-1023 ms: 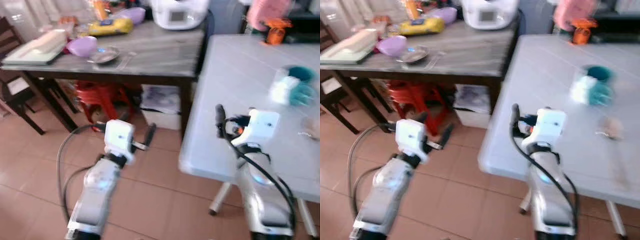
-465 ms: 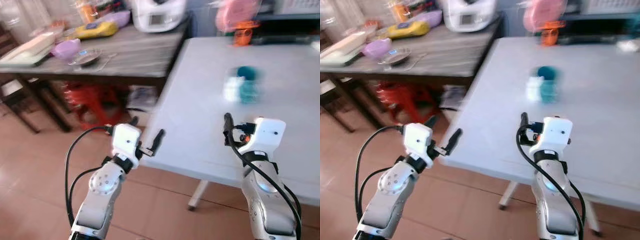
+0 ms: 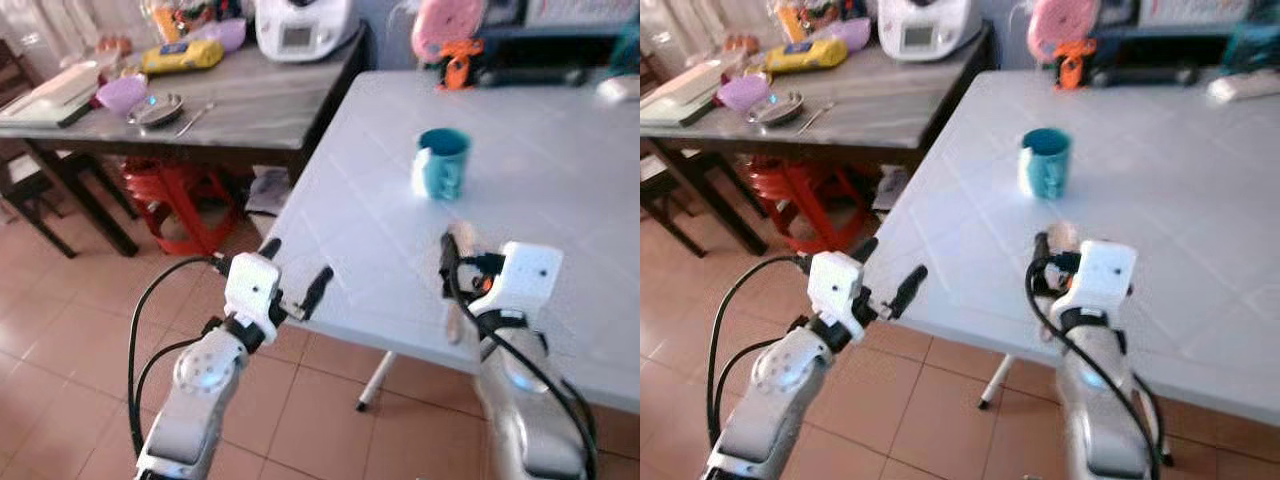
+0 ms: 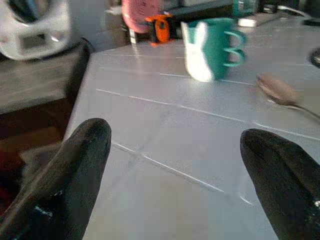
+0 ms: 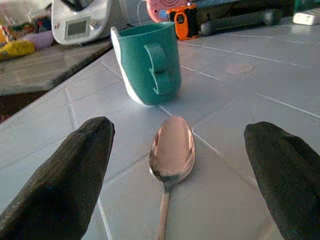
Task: Setting the table
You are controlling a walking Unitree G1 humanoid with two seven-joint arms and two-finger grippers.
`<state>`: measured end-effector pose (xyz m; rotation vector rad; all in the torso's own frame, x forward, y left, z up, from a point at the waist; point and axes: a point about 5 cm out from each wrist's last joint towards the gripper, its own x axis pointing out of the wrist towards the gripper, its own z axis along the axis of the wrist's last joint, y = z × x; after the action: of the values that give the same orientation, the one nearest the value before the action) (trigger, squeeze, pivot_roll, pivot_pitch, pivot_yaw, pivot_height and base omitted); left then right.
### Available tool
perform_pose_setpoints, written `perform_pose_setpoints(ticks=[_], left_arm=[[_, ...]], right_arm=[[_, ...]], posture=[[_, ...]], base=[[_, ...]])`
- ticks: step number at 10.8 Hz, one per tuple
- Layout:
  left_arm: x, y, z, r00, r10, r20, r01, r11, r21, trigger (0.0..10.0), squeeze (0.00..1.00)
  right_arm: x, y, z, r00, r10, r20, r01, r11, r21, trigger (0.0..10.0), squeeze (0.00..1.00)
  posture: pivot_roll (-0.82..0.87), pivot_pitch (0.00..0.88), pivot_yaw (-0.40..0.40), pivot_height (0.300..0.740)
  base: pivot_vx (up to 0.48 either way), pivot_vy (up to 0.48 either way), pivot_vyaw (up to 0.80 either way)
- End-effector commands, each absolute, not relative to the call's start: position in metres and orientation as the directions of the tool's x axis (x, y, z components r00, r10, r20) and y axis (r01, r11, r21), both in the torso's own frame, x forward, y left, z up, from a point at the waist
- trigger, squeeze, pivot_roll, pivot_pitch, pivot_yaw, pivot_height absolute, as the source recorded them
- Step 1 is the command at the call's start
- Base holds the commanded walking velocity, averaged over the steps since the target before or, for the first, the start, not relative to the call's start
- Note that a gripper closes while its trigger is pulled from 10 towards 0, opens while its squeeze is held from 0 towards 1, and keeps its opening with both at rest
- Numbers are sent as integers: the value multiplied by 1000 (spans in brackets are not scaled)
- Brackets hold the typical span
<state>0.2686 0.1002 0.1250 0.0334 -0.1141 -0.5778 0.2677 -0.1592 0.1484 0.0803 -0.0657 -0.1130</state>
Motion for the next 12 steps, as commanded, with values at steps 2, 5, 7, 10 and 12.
perform_pose_setpoints(ticks=[2,5,7,10,12], left_arm=[[265,108,117,817,-573,58,569,819,78,10000,0],[259,104,111,722,-691,37,690,723,44,10000,0],[255,101,114,672,-738,57,738,674,29,10000,0],[252,100,113,629,-774,66,776,631,0,10000,0],[251,99,114,624,-778,69,780,626,4,10000,0]], right_arm=[[267,-151,145,995,-95,23,92,989,118,10000,0],[272,-150,130,989,-99,-107,110,989,102,10000,0],[270,-151,126,983,-112,-146,128,986,106,10000,0],[269,-158,118,968,-137,-209,160,982,98,10000,0],[272,-159,115,963,-138,-233,167,980,109,0,0]], posture=[[-97,125,155,740],[-100,134,153,740],[-102,138,149,740],[-106,140,148,740],[-106,140,148,740]], base=[[0,0,0],[0,0,0],[0,0,0],[0,0,0],[0,0,0]])
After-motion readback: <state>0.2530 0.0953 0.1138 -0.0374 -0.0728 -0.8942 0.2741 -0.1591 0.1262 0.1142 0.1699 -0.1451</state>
